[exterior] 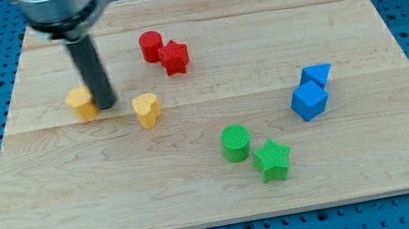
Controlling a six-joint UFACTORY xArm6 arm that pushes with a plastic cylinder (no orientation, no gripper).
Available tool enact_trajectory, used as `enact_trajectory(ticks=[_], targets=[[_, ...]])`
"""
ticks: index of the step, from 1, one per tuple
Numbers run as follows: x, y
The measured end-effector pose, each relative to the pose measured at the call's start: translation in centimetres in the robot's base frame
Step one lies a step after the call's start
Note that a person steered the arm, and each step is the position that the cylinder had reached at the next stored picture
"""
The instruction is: Push the yellow blocks to the center left
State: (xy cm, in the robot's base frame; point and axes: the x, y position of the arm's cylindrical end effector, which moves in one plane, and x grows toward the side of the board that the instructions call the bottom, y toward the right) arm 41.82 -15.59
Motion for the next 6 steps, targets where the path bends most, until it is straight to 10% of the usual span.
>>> enact_trajectory(ticks=[2, 6], targets=[[-1.8, 14.6], [3.4, 0.6]])
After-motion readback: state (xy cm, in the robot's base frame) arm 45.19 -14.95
